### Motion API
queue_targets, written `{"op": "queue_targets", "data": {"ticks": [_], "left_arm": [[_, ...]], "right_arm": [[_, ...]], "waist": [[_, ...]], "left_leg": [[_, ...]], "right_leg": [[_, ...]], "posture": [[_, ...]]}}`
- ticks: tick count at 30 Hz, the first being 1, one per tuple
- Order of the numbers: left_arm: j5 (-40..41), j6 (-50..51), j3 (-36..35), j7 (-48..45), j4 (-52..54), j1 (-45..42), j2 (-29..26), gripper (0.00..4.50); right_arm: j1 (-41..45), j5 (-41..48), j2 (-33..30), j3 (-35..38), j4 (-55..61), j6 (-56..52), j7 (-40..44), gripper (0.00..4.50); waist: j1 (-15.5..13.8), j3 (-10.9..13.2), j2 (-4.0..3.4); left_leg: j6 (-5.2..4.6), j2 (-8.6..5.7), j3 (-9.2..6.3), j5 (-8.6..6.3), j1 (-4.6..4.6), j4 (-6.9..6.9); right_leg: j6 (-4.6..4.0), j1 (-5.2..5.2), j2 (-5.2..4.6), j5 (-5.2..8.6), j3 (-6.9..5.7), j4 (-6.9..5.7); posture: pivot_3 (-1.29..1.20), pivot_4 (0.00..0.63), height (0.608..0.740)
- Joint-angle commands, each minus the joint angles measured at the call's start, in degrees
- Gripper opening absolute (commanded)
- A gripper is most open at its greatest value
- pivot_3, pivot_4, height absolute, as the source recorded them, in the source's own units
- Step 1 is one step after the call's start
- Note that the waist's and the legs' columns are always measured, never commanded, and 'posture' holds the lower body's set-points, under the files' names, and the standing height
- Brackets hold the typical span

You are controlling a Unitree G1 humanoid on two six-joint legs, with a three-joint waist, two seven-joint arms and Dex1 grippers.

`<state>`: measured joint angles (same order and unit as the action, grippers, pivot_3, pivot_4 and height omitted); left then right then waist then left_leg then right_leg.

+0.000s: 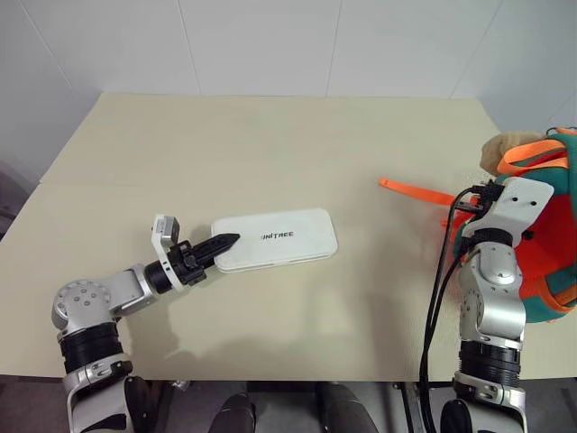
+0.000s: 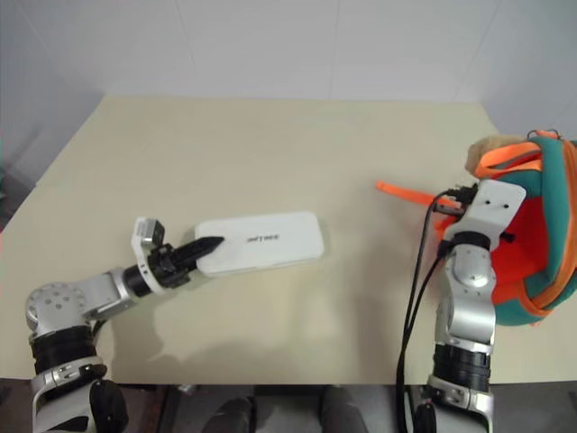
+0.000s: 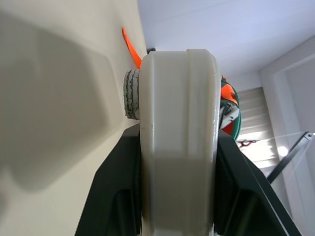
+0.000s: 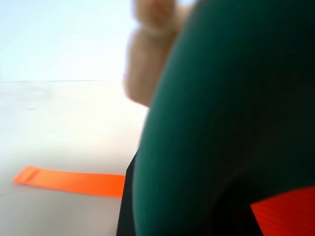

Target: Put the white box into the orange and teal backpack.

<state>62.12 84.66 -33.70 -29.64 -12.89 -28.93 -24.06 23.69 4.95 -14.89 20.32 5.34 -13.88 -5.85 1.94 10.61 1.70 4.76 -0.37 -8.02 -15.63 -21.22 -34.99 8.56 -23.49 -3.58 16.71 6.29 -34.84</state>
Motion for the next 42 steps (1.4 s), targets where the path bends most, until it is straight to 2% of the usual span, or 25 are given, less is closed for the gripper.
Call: {"op": "queue_targets", "data": {"ticks": [1,10,17,24,35,42], "left_arm": [[0.4,-2.3,0.0,-2.3,-1.2,-1.8,-2.1,1.33],[-3.0,-6.8,3.7,-6.8,-7.4,-5.3,-6.8,1.33],[-4.9,-8.9,5.9,-9.7,-10.5,-7.2,-8.6,1.33],[-7.7,-11.0,8.0,-13.0,-13.9,-8.9,-11.3,1.33],[-12.5,-14.8,9.9,-18.2,-19.9,-12.1,-14.8,1.33],[-15.9,-17.0,11.4,-22.2,-24.5,-14.5,-17.7,1.33]], "right_arm": [[-0.4,2.8,-1.5,-1.3,5.9,-0.2,4.6,0.47],[-2.1,9.4,-1.9,-6.3,13.4,-6.6,13.9,0.47],[-2.4,13.2,-3.4,-8.9,18.7,-12.2,19.1,0.47],[-2.0,18.9,-7.4,-10.7,25.4,-19.0,24.5,0.47],[3.3,27.5,-15.4,-11.8,31.7,-25.3,32.6,0.47],[6.2,37.6,-22.1,-12.1,35.8,-28.0,42.1,0.47]], "waist": [[0.0,0.0,0.00],[0.1,0.0,-0.01],[0.0,0.0,-0.01],[0.1,0.0,-0.01],[-0.2,0.0,-0.01],[-0.2,0.0,-0.01]], "left_leg": [[0.00,0.00,0.00,0.00,0.00,0.00],[0.02,0.02,0.00,0.01,-0.01,0.05],[0.02,0.02,0.00,0.01,-0.07,0.10],[0.00,0.04,0.00,-0.01,-0.07,0.14],[-0.02,0.04,0.01,-0.01,-0.10,0.30],[0.00,0.06,0.01,0.00,-0.25,0.41]], "right_leg": [[0.00,0.00,0.00,0.00,0.00,0.01],[0.00,-0.04,0.02,0.00,0.00,0.03],[0.00,-0.11,0.00,0.00,0.00,0.08],[0.00,-0.13,0.01,0.00,0.00,0.10],[0.00,-0.17,0.00,0.01,-0.02,0.23],[0.00,-0.26,0.00,0.01,-0.06,0.21]], "posture": [[0.00,0.150,0.740],[0.00,0.150,0.740],[0.00,0.150,0.740],[0.00,0.150,0.740],[0.00,0.150,0.740],[0.00,0.150,0.740]]}}
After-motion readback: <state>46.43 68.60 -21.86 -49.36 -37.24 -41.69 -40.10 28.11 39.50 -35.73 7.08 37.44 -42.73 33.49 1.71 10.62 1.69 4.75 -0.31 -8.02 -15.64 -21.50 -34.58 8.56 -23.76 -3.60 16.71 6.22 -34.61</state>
